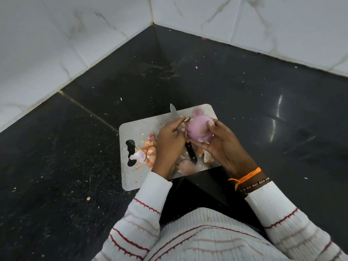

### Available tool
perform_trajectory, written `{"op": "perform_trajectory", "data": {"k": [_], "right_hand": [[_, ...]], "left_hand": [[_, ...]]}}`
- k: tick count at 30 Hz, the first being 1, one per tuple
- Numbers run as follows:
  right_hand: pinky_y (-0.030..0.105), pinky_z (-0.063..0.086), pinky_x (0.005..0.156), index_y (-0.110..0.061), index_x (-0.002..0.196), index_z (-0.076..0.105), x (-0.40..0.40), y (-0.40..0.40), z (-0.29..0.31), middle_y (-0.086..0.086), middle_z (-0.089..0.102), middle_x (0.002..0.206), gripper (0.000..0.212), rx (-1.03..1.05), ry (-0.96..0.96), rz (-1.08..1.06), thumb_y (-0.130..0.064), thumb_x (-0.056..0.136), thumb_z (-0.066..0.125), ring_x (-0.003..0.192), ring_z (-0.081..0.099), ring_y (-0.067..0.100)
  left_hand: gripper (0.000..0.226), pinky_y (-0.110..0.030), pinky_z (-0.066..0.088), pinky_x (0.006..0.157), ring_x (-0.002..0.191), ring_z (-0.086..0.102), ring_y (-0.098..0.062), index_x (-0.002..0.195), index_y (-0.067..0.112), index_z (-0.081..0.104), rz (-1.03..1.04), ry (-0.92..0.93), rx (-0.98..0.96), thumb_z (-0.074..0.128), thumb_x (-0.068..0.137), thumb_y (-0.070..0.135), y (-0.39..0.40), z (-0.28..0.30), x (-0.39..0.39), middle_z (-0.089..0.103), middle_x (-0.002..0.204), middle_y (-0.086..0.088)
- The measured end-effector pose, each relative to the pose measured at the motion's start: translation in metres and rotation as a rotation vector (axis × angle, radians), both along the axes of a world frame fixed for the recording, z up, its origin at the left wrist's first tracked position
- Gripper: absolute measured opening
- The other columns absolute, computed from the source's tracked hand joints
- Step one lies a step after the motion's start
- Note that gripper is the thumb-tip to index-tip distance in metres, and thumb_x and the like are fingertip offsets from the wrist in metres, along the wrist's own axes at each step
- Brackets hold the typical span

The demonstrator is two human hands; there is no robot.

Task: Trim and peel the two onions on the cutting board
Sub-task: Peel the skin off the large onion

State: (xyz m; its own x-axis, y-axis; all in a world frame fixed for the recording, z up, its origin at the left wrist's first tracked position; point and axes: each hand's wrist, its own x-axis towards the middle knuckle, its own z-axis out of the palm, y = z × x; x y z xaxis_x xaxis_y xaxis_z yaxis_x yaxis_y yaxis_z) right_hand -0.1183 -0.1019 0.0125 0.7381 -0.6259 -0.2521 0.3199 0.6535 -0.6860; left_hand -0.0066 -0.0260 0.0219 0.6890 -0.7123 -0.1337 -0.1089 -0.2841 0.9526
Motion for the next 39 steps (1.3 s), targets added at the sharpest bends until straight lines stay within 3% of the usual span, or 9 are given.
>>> {"op": "perform_trajectory", "data": {"k": [2, 4, 12, 17, 22, 30, 33, 36, 39], "right_hand": [[0.041, 0.057, 0.082, -0.003, 0.117, 0.047, 0.001, 0.001, 0.000, 0.017, 0.057, 0.117, 0.039, -0.019, 0.022, -0.007, -0.016, 0.080, 0.054, 0.095, 0.065, 0.026], [0.039, 0.058, 0.079, -0.004, 0.113, 0.046, 0.002, 0.002, 0.000, 0.016, 0.055, 0.115, 0.037, -0.028, 0.026, -0.017, -0.014, 0.078, 0.055, 0.092, 0.065, 0.023], [0.032, 0.058, 0.075, -0.003, 0.121, 0.043, 0.002, 0.004, -0.003, 0.013, 0.056, 0.115, 0.031, -0.127, 0.097, -0.021, -0.001, 0.090, 0.048, 0.091, 0.067, 0.017], [0.030, 0.058, 0.073, -0.003, 0.121, 0.042, 0.004, 0.007, -0.004, 0.009, 0.056, 0.115, 0.033, -0.192, 0.147, 0.000, -0.002, 0.089, 0.050, 0.096, 0.065, 0.017], [0.034, 0.058, 0.080, -0.004, 0.119, 0.043, 0.003, 0.007, -0.003, 0.008, 0.057, 0.114, 0.031, -0.208, 0.152, 0.009, -0.004, 0.089, 0.050, 0.099, 0.063, 0.020], [0.034, 0.056, 0.081, -0.008, 0.097, 0.046, 0.005, 0.005, -0.003, 0.014, 0.059, 0.107, 0.008, -0.077, 0.214, -0.145, -0.006, 0.091, 0.052, 0.093, 0.065, 0.022], [0.033, 0.056, 0.080, -0.010, 0.086, 0.047, 0.003, 0.003, -0.001, 0.010, 0.062, 0.097, 0.010, -0.062, 0.249, -0.143, -0.008, 0.089, 0.056, 0.087, 0.067, 0.019], [0.022, 0.055, 0.064, -0.010, 0.081, 0.048, 0.001, 0.001, 0.001, 0.007, 0.065, 0.087, 0.012, -0.135, 0.292, -0.096, -0.007, 0.088, 0.056, 0.076, 0.068, 0.013], [0.033, 0.054, 0.079, -0.010, 0.086, 0.051, 0.001, 0.001, -0.003, 0.012, 0.064, 0.092, 0.015, -0.286, 0.390, -0.021, -0.007, 0.082, 0.066, 0.090, 0.064, 0.025]], "left_hand": [[0.026, -0.007, 0.049, 0.075, 0.098, 0.060, -0.001, 0.115, 0.017, 0.067, 0.027, 0.001, -0.039, 0.053, 0.094, 0.012, 0.002, 0.006, 0.001, 0.066, 0.110, 0.006], [0.023, -0.006, 0.049, 0.067, 0.091, 0.062, 0.000, 0.112, 0.018, 0.069, 0.007, 0.018, -0.054, 0.059, 0.092, 0.020, 0.005, 0.010, -0.002, 0.067, 0.100, 0.010], [0.026, -0.014, 0.054, 0.071, 0.083, 0.064, 0.000, 0.107, 0.018, 0.069, -0.021, -0.035, -0.008, 0.071, 0.081, 0.018, 0.006, 0.010, -0.001, 0.066, 0.088, 0.015], [0.019, -0.007, 0.050, 0.060, 0.070, 0.063, 0.005, 0.097, 0.016, 0.071, -0.023, -0.100, 0.001, 0.072, 0.078, 0.014, 0.008, 0.010, 0.001, 0.066, 0.079, 0.015], [0.021, -0.022, 0.058, 0.073, 0.078, 0.067, -0.003, 0.100, 0.013, 0.073, -0.028, -0.113, 0.010, 0.072, 0.079, 0.013, 0.010, 0.008, 0.006, 0.069, 0.081, 0.010], [0.038, -0.033, 0.056, 0.085, 0.100, 0.067, -0.016, 0.109, 0.032, 0.065, -0.124, 0.308, -0.008, 0.079, 0.074, 0.029, 0.009, -0.005, -0.001, 0.070, 0.106, 0.001], [0.042, -0.036, 0.056, 0.087, 0.101, 0.067, -0.020, 0.108, 0.026, 0.062, -0.017, 0.371, -0.087, 0.080, 0.073, 0.014, 0.007, -0.008, -0.004, 0.069, 0.106, -0.004], [0.039, -0.039, 0.054, 0.091, 0.105, 0.066, -0.023, 0.108, 0.018, 0.062, 0.071, 0.566, -0.214, 0.077, 0.073, 0.011, 0.006, -0.007, -0.001, 0.067, 0.114, -0.010], [0.027, -0.039, 0.053, 0.093, 0.110, 0.063, -0.022, 0.115, 0.015, 0.061, 0.015, 0.573, -0.269, 0.061, 0.088, 0.009, 0.007, -0.004, 0.000, 0.062, 0.123, -0.011]]}}
